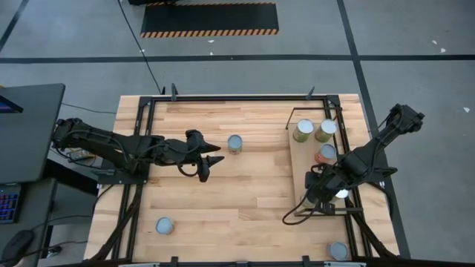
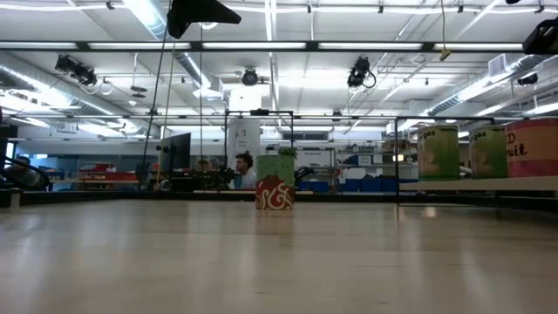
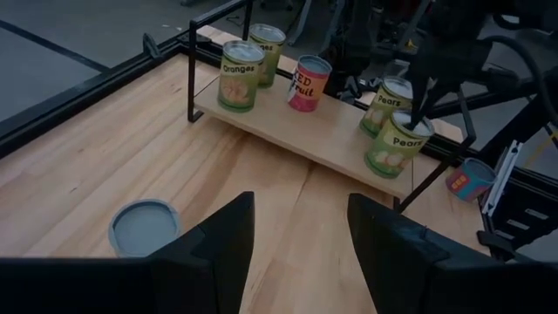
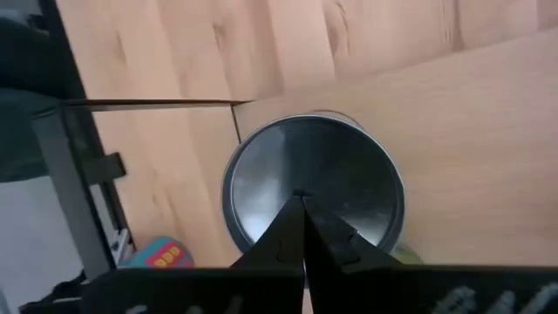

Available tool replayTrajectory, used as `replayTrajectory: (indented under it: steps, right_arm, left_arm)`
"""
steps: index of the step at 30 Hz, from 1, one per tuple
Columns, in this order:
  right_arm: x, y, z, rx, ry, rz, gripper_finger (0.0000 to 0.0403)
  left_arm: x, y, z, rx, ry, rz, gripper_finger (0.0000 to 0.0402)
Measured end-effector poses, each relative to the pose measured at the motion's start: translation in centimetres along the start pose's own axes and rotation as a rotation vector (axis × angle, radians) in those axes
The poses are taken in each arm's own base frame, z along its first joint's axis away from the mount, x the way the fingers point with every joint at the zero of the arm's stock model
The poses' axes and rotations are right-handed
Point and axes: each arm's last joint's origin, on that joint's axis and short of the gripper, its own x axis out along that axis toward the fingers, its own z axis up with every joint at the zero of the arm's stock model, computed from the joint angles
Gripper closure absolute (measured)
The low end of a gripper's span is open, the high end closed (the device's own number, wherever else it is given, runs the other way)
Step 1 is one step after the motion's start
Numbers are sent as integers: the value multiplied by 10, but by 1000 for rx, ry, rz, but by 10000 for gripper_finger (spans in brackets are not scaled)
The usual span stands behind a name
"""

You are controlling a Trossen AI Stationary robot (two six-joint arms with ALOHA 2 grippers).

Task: Pick and place cans onto a shelf
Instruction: Adjust the cans on the shelf

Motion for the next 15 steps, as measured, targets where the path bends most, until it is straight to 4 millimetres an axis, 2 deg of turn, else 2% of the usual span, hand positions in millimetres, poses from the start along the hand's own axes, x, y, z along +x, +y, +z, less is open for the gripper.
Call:
replayTrajectory:
  steps: [10, 13, 15]
  right_arm:
    - [1, 2, 0, 2, 6, 35, 402]
    - [-8, 1, 0, 4, 15, 17, 402]
    - [-23, -3, -1, 19, -3, 0, 402]
  left_arm:
    - [0, 0, 0, 0, 0, 0, 209]
    - [0, 0, 0, 1, 0, 0, 210]
    - [0, 0, 0, 2, 0, 0, 209]
